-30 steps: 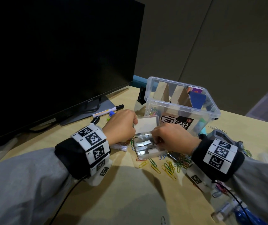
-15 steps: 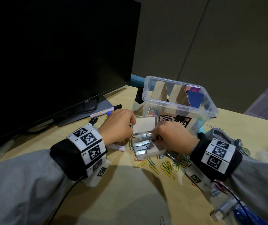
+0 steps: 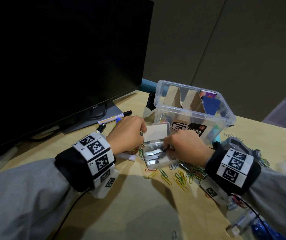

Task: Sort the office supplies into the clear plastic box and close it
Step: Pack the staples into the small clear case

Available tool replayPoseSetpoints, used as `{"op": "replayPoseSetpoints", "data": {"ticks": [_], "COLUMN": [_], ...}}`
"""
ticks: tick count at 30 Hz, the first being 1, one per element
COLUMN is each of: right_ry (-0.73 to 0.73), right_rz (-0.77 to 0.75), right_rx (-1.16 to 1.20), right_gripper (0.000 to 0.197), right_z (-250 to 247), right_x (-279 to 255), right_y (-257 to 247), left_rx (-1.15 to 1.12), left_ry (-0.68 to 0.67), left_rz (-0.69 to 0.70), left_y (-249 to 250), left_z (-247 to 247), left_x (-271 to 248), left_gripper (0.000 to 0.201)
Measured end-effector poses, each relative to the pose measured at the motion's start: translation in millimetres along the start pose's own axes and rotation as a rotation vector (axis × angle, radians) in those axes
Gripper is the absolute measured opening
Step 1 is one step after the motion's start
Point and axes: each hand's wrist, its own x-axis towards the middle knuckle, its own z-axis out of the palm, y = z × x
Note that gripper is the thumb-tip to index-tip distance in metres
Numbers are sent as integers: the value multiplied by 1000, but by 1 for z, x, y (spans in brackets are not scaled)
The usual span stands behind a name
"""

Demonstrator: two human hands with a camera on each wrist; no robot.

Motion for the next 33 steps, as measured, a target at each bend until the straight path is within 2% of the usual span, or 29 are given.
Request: {"op": "replayPoseSetpoints", "data": {"ticks": [14, 33], "right_ry": [-59, -6], "right_rz": [1, -22], "right_rx": [58, -11], "right_gripper": [9, 13], "right_z": [-7, -7], "right_x": [-3, 2], "right_y": [-1, -2], "left_rx": [8, 14], "left_ry": [-5, -16], "left_rz": [2, 4], "left_y": [2, 3], "left_z": [1, 0], "left_x": [-2, -2], "left_gripper": [18, 19]}}
